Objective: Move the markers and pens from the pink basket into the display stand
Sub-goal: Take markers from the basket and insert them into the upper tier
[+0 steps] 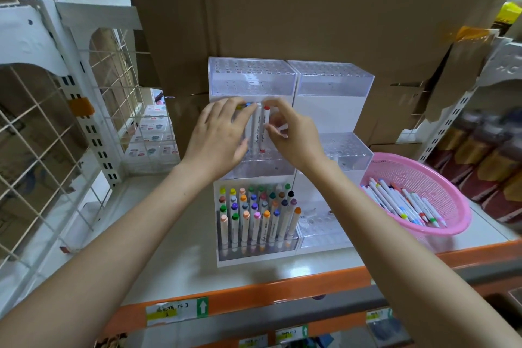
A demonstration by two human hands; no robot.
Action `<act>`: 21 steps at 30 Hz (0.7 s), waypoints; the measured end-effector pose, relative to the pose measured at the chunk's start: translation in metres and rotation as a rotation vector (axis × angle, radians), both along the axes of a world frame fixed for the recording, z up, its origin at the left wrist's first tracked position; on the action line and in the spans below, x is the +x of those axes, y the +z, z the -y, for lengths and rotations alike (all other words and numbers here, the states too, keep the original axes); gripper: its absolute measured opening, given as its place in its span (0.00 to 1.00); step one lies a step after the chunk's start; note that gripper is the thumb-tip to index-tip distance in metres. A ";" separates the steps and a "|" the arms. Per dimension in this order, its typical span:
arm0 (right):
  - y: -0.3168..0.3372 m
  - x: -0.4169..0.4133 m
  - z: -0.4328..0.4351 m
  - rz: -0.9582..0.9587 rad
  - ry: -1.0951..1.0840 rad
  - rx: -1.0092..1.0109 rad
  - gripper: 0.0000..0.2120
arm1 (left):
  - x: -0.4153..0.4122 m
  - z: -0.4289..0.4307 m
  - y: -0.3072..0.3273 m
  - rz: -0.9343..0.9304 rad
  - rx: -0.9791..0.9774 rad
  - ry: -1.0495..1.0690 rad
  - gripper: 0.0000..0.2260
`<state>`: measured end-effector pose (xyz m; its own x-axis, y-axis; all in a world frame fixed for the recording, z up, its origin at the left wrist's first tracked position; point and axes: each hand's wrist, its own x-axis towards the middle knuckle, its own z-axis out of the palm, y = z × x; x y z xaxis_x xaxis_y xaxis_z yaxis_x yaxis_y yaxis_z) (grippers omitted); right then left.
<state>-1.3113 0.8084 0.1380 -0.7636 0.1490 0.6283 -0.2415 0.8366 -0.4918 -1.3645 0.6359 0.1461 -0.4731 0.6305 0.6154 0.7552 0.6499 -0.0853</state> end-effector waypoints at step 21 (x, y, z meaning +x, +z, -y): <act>-0.021 0.122 -0.136 0.175 -0.351 0.249 0.23 | 0.115 -0.145 -0.037 0.054 -0.041 -0.204 0.24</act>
